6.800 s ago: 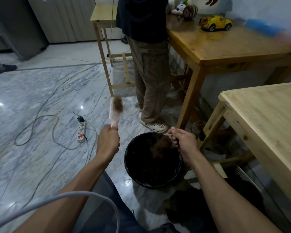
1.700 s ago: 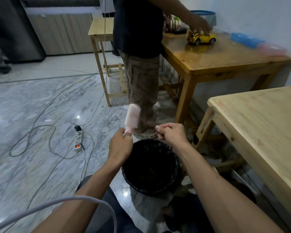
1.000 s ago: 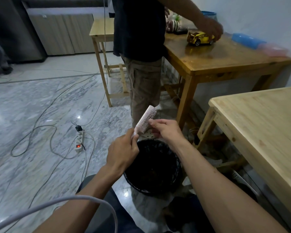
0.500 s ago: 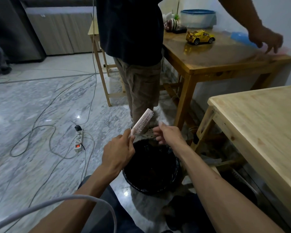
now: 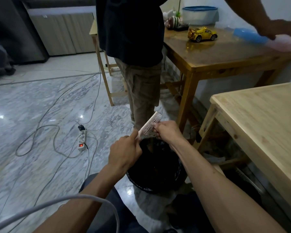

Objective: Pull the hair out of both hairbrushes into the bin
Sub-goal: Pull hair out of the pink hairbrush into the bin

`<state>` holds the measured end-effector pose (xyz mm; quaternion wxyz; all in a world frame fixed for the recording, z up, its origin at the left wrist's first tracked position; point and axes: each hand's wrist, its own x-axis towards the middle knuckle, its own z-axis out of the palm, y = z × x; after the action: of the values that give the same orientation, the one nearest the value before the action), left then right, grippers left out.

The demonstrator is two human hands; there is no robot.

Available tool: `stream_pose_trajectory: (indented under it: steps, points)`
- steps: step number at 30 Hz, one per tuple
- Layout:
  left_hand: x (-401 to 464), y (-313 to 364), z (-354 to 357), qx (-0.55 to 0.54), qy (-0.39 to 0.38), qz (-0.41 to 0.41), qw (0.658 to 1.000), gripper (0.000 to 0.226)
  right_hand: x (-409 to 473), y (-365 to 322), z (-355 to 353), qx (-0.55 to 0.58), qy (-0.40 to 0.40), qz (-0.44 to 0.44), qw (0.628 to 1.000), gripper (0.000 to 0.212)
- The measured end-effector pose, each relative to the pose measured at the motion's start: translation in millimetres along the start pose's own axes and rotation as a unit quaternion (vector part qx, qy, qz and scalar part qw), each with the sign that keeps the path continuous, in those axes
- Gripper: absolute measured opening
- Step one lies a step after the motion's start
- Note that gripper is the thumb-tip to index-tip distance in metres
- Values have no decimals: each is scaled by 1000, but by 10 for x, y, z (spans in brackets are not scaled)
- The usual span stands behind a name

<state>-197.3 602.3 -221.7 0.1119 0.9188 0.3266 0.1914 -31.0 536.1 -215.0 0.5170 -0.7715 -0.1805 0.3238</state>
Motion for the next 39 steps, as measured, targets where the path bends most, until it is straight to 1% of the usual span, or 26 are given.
stream_pose_trajectory:
  steps: [2,3,4,6,10,12,15,16,17,18,19,20,22,24,26,28,29,30,32,34,35,37,39]
  points:
    - [48,8,-39,-74,-15,-63,995,25,-34,4,-56,-69,-4,-19,997,39]
    - [83,-20,-60,-97,-17,-94,991,25,-78,5,-102,-105,-4,-28,994,38]
    - [118,-57,-70,-96,-16,-104,990,25,-105,27,-143,-133,1,-38,990,36]
    - [149,-109,-90,-63,-26,-93,993,24,-143,81,-226,-159,9,-39,987,35]
    - [133,-101,-129,-37,-28,-63,997,23,-142,110,-263,-168,24,-8,985,40]
    - [143,-98,-145,-36,-22,-65,997,25,-139,109,-253,-182,31,7,983,42]
    - [159,-85,-175,-59,-12,-78,995,28,-111,162,-244,-195,-3,5,981,42]
    - [163,-78,-185,-64,-12,-82,995,29,-93,184,-249,-195,-16,-1,981,35]
    - [165,-72,-192,-66,-16,-84,994,30,-92,189,-258,-192,-27,-2,981,22]
    - [169,-68,-197,-67,-21,-84,994,31,-96,188,-262,-187,-36,2,982,19]
    - [172,-72,-198,-66,-26,-82,994,31,-95,178,-267,-184,-40,9,982,32]
    - [175,-76,-197,-63,-31,-77,995,31,-77,165,-262,-175,-35,11,984,44]
    - [173,-88,-192,-54,-40,-64,996,30,-76,113,-231,-136,-24,-1,990,54]
    - [160,-86,-197,-59,-48,-56,996,30,-75,64,-199,-5,-45,3,999,55]
    - [149,-76,-199,-83,-56,-45,994,29,-99,10,-195,132,-103,19,986,48]
    - [129,-50,-222,-116,-64,-28,991,28,-144,-26,-209,192,-164,18,967,31]
    - [120,-36,-238,-133,-70,-19,988,26,-167,-37,-203,200,-184,6,962,25]
    - [116,-26,-253,-148,-75,-13,986,24,-174,-28,-179,203,-193,-13,960,24]
    - [130,-28,-276,-161,-83,-15,983,21,-160,-1,-115,185,-169,-65,966,35]
    - [157,-83,-274,-150,-83,-22,985,21,-143,21,-62,104,-116,-116,981,39]
    - [167,-118,-271,-127,-80,-19,988,22,-129,34,-46,45,-91,-144,984,37]
    - [170,-174,-266,-74,-69,0,995,24,-111,42,-30,-67,-35,-196,978,38]
    - [162,-178,-263,-34,-51,18,998,25,-113,48,-8,-104,-4,-213,971,40]
